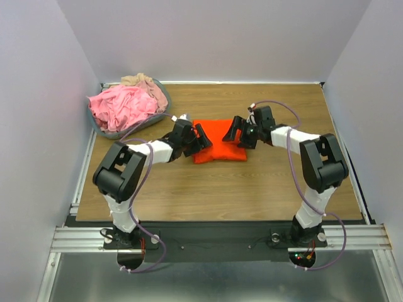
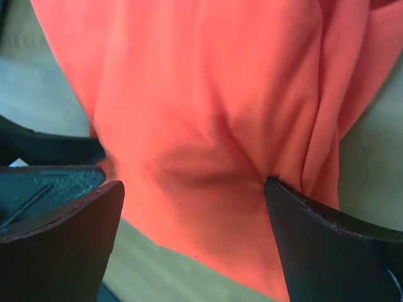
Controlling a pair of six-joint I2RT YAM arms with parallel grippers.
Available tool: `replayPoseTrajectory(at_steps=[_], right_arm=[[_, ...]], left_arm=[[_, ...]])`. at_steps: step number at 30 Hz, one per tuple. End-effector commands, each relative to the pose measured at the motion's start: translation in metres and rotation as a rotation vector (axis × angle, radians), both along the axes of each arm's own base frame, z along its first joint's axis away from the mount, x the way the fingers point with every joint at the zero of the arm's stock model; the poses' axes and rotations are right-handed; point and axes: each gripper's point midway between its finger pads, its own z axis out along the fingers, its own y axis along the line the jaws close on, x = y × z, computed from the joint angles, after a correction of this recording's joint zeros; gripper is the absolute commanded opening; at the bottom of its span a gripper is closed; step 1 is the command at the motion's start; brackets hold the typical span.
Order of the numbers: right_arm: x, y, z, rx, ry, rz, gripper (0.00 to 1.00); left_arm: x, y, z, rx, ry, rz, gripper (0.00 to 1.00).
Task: Fold and stack the t-shirts
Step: Neatly place the folded tshirt to the corner
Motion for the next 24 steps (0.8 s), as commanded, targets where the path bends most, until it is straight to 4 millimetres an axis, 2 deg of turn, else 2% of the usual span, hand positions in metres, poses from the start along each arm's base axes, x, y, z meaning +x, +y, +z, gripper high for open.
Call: replayPoseTrajectory(at_steps=[1, 2, 3, 6, 8, 11, 14, 17, 18, 19, 22, 23, 24], right_arm=[[-0.065, -0.018, -0.033, -0.101, 0.126, -0.057, 1.0], [-0.073, -0.02, -0.032, -0.112, 0.121, -0.064, 1.0], [-0.078, -0.02, -0.025, -0.107, 0.107, -0.064, 1.0], [-0.087, -0.026, 0.0, -0.094, 0.034, -0.071, 1.0], [-0.09, -0.028, 0.015, -0.076, -0.006, -0.074, 1.0], [-0.094, -0.029, 0.049, -0.038, -0.101, -0.069, 1.0], [-0.098, -0.037, 0.061, -0.052, -0.154, -0.091, 1.0], [-0.094, -0.053, 0.059, -0.12, -0.185, -0.152, 1.0], [-0.094, -0.055, 0.057, -0.132, -0.19, -0.148, 1.0], [-0.092, -0.056, 0.055, -0.149, -0.19, -0.144, 1.0], [-0.085, -0.058, 0.045, -0.202, -0.181, -0.118, 1.0], [-0.083, -0.059, 0.041, -0.215, -0.176, -0.12, 0.95], [-0.082, -0.06, 0.037, -0.223, -0.163, -0.126, 0.93]], left_arm=[[-0.066, 0.016, -0.032, 0.07, 0.139, -0.018, 0.83], [-0.081, 0.022, -0.038, 0.082, 0.155, -0.021, 0.83], [-0.085, 0.019, -0.024, 0.072, 0.117, -0.023, 0.83], [-0.096, 0.015, 0.0, 0.042, 0.07, -0.022, 0.83], [-0.097, 0.012, 0.016, 0.026, 0.035, -0.015, 0.84], [-0.099, 0.007, 0.06, -0.013, -0.045, -0.019, 0.84], [-0.099, 0.018, 0.078, 0.0, -0.097, 0.037, 0.84], [-0.105, 0.031, 0.1, -0.031, -0.147, 0.079, 0.85], [-0.109, 0.044, 0.092, 0.01, -0.133, 0.112, 0.86], [-0.112, 0.051, 0.102, -0.004, -0.152, 0.136, 0.88], [-0.122, 0.079, 0.103, 0.024, -0.143, 0.23, 0.9], [-0.126, 0.088, 0.1, 0.041, -0.13, 0.265, 0.91], [-0.127, 0.091, 0.111, 0.011, -0.155, 0.275, 0.91]])
